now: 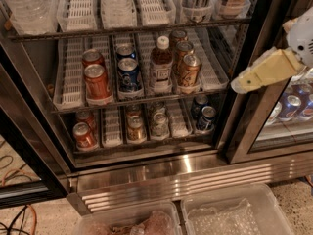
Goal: Pick blue plastic bottle from top shelf of fridge
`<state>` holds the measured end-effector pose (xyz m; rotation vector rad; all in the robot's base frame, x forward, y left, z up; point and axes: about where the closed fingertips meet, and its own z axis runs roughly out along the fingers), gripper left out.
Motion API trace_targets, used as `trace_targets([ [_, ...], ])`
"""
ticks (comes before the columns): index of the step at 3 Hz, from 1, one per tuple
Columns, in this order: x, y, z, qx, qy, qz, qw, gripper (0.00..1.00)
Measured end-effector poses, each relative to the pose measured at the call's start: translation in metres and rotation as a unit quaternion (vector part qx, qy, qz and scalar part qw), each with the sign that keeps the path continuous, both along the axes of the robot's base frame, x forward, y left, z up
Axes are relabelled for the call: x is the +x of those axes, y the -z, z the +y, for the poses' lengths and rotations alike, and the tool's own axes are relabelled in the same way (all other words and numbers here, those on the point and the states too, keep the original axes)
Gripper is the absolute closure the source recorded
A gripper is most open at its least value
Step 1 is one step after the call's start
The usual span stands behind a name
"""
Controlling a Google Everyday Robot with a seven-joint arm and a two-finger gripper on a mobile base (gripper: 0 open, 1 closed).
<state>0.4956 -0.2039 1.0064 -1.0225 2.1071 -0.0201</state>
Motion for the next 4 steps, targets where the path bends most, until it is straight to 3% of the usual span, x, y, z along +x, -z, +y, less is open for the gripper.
trace_targets([
  [1,0.025,0.005,0.008,0.076,0.053,-0.024,0.9954,0.0],
  [2,0.044,0.01,0.019,0.141,0.112,-0.048,0.9825,0.0],
  [3,0.054,0.01,0.039,0.164,0.145,-0.09,0.9715,0.0],
  [4,0.063,0.009,0.055,0.206,0.174,-0.122,0.9554,0.0],
])
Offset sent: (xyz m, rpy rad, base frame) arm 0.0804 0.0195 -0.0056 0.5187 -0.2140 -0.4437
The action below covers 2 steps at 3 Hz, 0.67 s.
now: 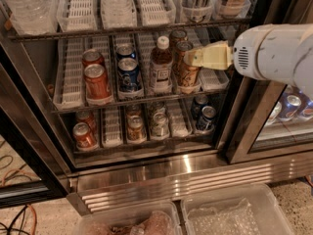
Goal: Pick blue plastic bottle from top shelf of fridge
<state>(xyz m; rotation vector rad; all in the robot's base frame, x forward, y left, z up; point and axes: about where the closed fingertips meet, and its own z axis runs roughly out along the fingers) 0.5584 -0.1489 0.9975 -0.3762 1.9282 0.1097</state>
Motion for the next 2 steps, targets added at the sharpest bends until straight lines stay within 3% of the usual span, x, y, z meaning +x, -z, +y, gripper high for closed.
trace_targets([
  [1,0.0005,0.0012,0.0019,-0.004,-0.001,0.0,1.0,0.0],
  [2,0.0012,0.0068,0.0046,0.013,0.01,-0.01,0.9998,0.0],
])
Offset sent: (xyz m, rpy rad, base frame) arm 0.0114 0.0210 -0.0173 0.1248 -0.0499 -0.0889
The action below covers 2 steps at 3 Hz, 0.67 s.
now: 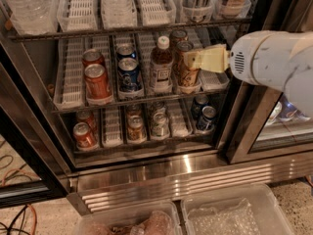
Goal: Pick blue plastic bottle from top shelf of fridge
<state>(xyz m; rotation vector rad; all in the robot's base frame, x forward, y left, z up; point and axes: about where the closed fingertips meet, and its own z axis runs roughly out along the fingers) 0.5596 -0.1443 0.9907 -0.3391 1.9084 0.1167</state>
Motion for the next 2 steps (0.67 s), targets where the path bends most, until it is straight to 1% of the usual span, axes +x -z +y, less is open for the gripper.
trace_targets([
  [1,-0.006,-0.001,-0.016,0.011,0.029,-0.021,0.9993,0.0],
  [2,-0.02,-0.015,-0.047,0.01,0.067,-0.05,0.9965,0.0],
])
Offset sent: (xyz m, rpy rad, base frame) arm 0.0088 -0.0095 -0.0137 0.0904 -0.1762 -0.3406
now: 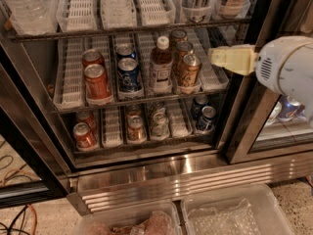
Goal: Pick blue plastic bottle from top shelf of fridge
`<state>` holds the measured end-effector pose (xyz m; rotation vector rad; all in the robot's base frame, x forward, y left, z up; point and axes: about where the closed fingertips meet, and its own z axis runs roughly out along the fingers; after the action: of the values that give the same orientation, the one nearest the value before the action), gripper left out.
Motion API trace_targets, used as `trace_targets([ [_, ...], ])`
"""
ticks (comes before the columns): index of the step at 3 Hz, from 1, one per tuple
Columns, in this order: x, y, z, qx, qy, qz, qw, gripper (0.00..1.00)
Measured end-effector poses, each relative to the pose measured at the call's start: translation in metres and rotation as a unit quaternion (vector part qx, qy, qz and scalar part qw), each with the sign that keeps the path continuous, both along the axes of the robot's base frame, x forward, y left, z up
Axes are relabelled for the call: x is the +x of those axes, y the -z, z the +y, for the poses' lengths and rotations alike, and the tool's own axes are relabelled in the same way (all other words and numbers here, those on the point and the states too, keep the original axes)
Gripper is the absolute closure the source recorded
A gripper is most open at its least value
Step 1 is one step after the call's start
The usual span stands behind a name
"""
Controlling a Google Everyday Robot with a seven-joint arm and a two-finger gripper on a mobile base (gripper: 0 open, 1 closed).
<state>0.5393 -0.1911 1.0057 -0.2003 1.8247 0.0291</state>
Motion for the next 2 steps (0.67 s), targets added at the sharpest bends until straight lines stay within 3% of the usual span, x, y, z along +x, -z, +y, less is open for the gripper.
trace_targets([
  [1,-0.021,-0.033,-0.029,0.002,0.042,-0.037,0.9985,0.0],
  [2,-0.032,-0.036,-0.048,0.003,0.066,-0.041,0.997,0.0],
])
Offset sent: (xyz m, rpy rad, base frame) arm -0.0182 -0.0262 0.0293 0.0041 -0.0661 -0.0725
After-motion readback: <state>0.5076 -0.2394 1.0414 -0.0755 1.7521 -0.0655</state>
